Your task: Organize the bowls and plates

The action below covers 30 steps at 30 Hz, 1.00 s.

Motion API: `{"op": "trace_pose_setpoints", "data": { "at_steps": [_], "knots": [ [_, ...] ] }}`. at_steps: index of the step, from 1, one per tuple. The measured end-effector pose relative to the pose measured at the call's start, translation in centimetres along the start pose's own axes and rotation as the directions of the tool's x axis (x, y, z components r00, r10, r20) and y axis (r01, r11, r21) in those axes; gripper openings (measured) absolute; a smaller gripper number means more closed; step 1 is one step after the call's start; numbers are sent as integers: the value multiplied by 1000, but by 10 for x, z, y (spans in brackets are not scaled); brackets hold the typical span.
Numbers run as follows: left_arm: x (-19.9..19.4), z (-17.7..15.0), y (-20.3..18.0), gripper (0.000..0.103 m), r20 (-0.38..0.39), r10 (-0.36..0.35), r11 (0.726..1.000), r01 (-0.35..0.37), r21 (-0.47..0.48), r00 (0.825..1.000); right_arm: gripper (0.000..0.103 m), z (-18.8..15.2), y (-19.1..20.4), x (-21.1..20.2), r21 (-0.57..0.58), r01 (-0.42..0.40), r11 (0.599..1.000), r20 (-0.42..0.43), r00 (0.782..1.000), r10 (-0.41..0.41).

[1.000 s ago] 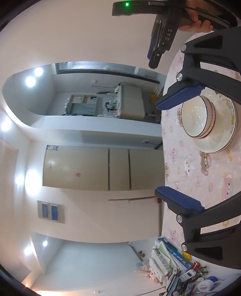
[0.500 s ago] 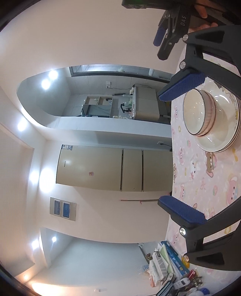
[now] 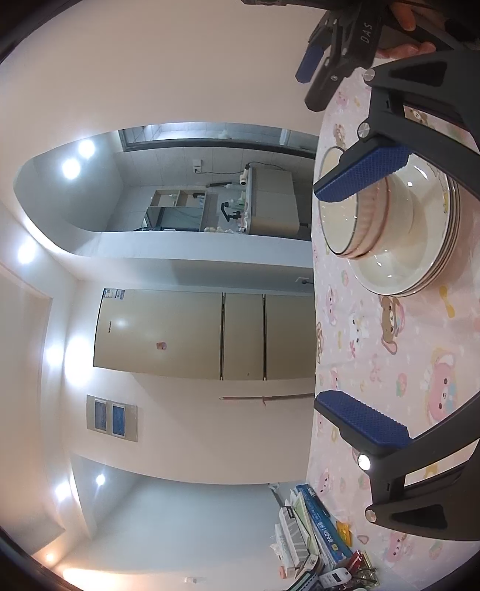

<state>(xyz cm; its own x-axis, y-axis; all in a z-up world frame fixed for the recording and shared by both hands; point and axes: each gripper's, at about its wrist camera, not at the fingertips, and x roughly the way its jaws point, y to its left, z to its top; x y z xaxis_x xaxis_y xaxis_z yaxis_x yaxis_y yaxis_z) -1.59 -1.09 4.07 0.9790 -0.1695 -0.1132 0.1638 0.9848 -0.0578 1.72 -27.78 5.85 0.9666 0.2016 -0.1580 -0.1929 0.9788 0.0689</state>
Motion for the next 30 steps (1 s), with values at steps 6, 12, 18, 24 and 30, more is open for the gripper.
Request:
{"op": "trace_pose_setpoints", "data": {
  "at_steps": [6, 12, 18, 24, 30],
  "knots": [
    [3, -15, -15, 103, -15, 24, 997, -23, 73, 1000, 102, -9, 4, 5, -32, 11, 999, -37, 999, -12],
    [12, -22, -9, 103, -30, 76, 994, -74, 81, 997, 102, -15, 12, 12, -95, 5, 995, -85, 996, -14],
    [27, -26, 6, 103, -108, 46, 999, -46, 3, 993, 102, -19, 5, 21, -68, 43, 997, -145, 988, -53],
    [42, -30, 3, 103, -175, 18, 1000, -14, 23, 984, 103, -20, 2, 22, -58, 64, 996, -162, 984, -72],
    [40, -32, 1, 103, -172, 38, 999, -33, 31, 984, 103, -20, 5, 23, -64, 63, 996, -164, 984, -73]
  ]
}}
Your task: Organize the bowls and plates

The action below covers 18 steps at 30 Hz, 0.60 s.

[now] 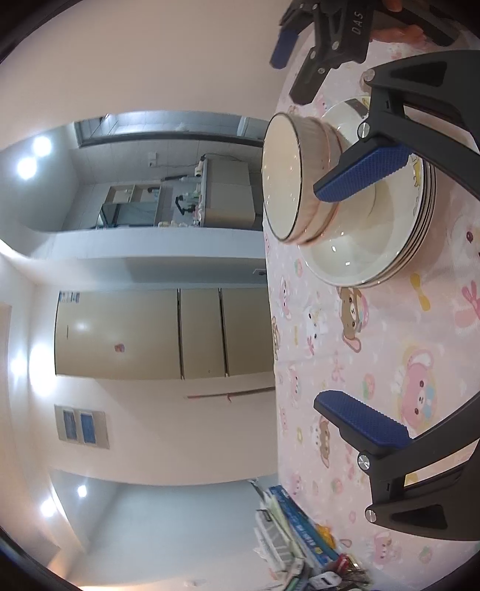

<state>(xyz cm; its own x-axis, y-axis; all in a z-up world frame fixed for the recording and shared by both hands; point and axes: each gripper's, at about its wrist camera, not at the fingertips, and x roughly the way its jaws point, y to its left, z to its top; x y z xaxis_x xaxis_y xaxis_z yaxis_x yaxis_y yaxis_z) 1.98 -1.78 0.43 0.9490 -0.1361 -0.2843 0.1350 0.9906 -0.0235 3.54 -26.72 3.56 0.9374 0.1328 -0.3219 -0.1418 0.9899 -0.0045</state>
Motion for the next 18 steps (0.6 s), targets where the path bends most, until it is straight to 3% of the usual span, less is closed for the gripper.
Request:
{"op": "trace_pose_setpoints", "data": {
  "at_steps": [3, 18],
  "knots": [
    [-1, 0, 4, 103, 1, 31, 999, -31, -18, 1000, 103, 0, 2, -3, -2, 5, 1000, 3, 1000, -5],
    [-1, 0, 0, 103, 2, 31, 1000, -31, 1, 1000, 103, 2, -1, -2, 0, 16, 1000, -5, 1000, -16]
  ]
}}
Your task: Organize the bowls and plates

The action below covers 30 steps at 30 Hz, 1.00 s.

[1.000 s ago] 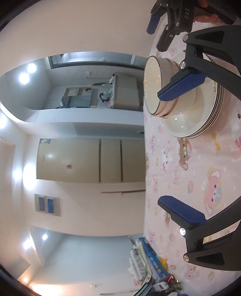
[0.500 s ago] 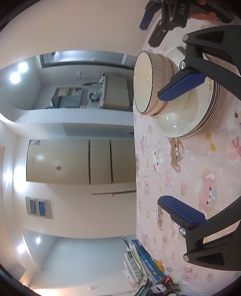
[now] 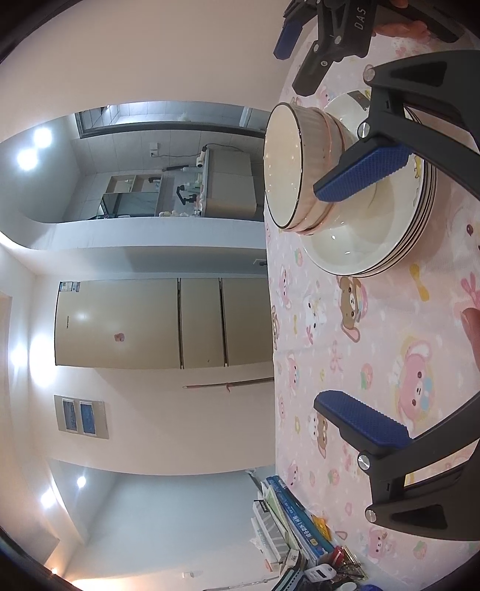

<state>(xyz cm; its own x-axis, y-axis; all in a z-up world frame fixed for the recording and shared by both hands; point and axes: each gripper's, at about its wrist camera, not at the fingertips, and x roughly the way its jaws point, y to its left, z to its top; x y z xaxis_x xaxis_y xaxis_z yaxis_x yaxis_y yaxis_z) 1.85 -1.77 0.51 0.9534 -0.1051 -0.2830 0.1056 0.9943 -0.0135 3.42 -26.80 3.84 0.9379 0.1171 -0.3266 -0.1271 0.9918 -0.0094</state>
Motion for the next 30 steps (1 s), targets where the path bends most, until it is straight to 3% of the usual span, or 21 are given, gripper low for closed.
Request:
{"op": "trace_pose_setpoints", "data": {
  "at_steps": [30],
  "knots": [
    [-2, -1, -2, 103, -3, 1, 1000, -1, 8, 1000, 103, -1, -2, 0, -6, 2, 1000, -12, 1000, -2]
  ]
}}
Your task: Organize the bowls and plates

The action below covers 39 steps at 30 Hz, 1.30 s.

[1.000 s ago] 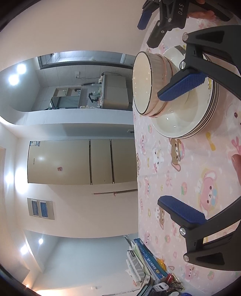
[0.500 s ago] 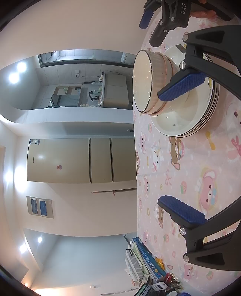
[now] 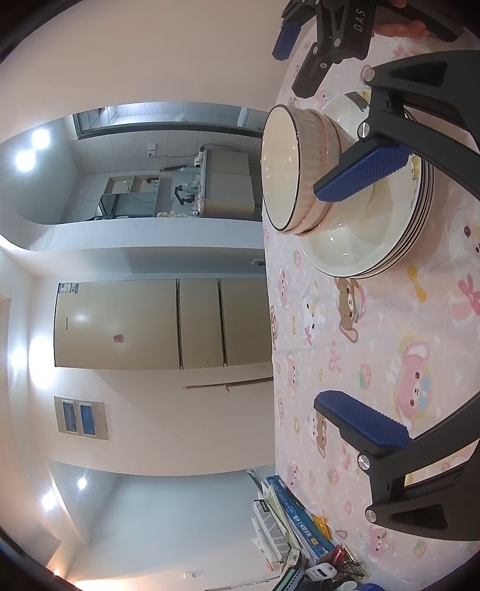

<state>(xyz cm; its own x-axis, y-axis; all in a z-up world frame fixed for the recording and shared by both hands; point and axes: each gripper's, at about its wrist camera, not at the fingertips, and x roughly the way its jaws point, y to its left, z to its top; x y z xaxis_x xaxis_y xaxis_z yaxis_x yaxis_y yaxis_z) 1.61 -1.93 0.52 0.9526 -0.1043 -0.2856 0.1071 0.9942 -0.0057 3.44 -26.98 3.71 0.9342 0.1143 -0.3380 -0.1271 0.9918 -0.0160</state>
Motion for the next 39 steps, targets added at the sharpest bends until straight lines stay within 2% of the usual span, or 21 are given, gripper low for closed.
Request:
{"op": "trace_pose_setpoints", "data": {
  "at_steps": [39],
  "knots": [
    [2, -1, 4, 103, -5, -5, 1000, 5, -5, 1000, 103, -2, 4, 7, -5, -7, 1000, -11, 1000, 7]
  ]
}}
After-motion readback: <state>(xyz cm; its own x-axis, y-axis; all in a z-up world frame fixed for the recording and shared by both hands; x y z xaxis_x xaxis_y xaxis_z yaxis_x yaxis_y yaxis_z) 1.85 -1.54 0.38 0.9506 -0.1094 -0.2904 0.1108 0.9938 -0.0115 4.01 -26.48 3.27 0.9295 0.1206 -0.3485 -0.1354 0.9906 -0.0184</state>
